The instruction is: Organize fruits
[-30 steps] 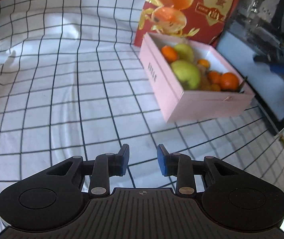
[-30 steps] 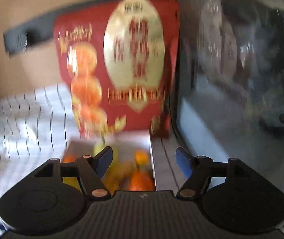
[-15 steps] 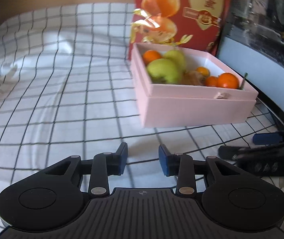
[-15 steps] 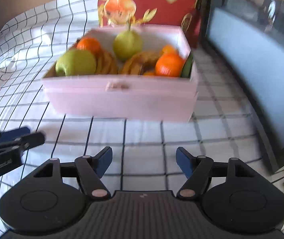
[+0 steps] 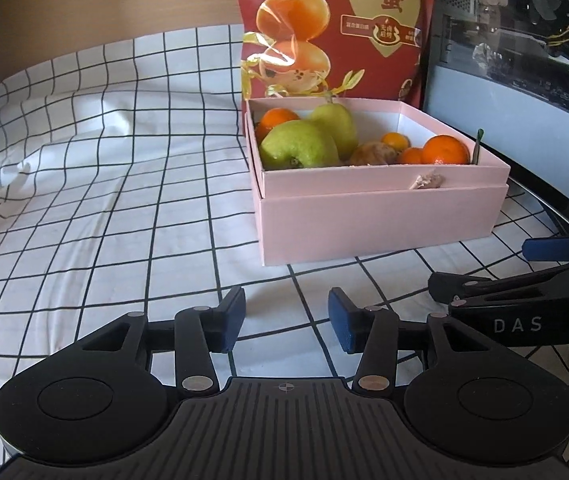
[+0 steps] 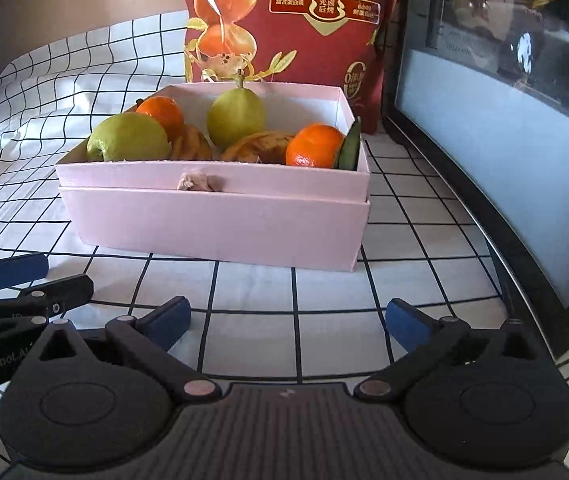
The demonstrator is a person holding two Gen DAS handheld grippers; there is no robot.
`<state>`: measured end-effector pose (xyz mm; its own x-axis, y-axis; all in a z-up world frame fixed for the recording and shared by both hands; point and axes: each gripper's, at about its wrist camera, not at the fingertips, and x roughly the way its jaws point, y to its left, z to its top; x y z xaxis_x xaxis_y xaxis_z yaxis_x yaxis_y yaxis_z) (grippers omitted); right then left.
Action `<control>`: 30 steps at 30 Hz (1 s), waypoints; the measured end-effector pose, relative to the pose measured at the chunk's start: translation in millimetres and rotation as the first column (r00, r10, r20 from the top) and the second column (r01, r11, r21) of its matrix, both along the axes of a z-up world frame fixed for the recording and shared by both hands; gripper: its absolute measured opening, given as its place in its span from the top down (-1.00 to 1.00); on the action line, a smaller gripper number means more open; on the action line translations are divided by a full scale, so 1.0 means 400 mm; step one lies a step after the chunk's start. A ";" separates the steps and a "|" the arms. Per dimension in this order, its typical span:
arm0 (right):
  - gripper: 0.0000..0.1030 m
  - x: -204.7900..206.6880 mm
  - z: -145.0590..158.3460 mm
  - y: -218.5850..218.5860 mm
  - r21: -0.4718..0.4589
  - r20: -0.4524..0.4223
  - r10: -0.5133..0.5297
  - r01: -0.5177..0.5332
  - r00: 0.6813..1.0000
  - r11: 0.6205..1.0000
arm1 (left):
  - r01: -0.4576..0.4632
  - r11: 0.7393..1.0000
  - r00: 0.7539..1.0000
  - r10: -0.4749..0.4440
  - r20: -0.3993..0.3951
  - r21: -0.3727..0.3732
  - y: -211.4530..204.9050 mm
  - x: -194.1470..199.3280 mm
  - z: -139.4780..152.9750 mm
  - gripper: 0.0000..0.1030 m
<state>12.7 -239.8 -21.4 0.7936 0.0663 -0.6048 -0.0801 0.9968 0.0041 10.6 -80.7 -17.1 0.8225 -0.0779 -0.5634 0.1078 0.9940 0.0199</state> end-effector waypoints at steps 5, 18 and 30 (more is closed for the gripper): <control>-1.00 0.011 -0.005 -0.012 0.044 0.004 0.009 -0.009 1.000 0.999 | -0.003 1.000 1.000 0.003 0.000 -0.001 -0.001 0.000 0.000 0.00; -1.00 0.010 -0.006 -0.010 0.038 0.004 0.010 -0.010 1.000 0.999 | -0.002 1.000 1.000 0.002 0.001 0.003 -0.002 0.001 -0.001 -0.01; -1.00 0.010 -0.006 -0.010 0.038 0.004 0.010 -0.011 1.000 0.999 | -0.002 1.000 1.000 0.002 0.000 0.002 -0.001 0.001 -0.001 -0.01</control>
